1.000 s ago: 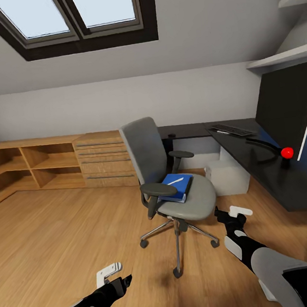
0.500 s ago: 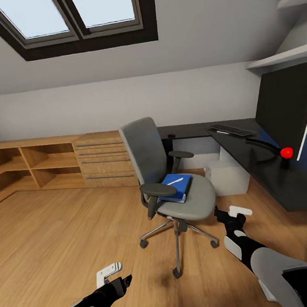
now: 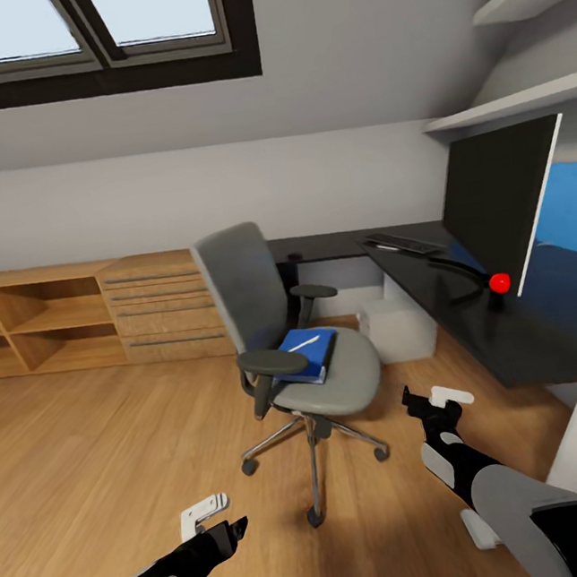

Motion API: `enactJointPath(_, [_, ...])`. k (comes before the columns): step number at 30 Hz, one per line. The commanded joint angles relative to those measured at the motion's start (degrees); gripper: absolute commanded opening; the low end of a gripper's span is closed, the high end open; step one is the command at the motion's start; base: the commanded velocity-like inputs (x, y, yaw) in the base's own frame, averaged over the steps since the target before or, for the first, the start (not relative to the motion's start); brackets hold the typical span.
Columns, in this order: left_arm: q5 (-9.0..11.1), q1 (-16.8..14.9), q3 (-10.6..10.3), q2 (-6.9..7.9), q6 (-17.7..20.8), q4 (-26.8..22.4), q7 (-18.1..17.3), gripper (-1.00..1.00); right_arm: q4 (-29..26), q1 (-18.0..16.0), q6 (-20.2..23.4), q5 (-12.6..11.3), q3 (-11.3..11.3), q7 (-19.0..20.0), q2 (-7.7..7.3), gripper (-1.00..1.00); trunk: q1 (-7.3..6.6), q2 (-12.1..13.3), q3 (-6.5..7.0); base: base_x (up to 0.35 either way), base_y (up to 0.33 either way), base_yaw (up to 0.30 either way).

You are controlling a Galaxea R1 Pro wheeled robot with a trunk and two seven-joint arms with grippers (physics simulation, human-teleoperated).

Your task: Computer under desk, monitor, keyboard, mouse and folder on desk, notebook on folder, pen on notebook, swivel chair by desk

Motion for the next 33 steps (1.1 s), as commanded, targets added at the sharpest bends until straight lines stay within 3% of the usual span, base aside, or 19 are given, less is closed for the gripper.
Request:
enactJointPath(1, [0.62,-0.02,0.04,-0.03,0.26,-0.08,0.48,1.00,0.03,-0.05,-0.17,-0.37,0.34,-0.15,0.01,1.00,-0.01,-0.03,-0.13,0.001,0.001,-0.185])
enactJointPath(14, [0.66,-0.02,-0.03,-0.03,0.22,-0.09,0.48,1.00,-0.05,-0.05,-0.22,-0.24,0.46,-0.07,0.07,1.00,-0.01,-0.03,-0.37,0.009,0.000,-0.034])
enactJointPath(26, [0.69,-0.02,-0.03,-0.03,0.17,-0.08,0.48,1.00,-0.15,-0.05,0.77,-0.58,0.42,-0.23,0.00,1.00,-0.01,-0.03,-0.37,0.277,0.000,0.000])
enactJointPath(33, [0.63,-0.02,0.06,-0.03,0.17,-0.08,0.48,1.00,-0.24,-0.05,6.92,-0.77,0.24,-0.07,-0.06,1.00,-0.01,-0.03,-0.37,0.327,0.014,0.000])
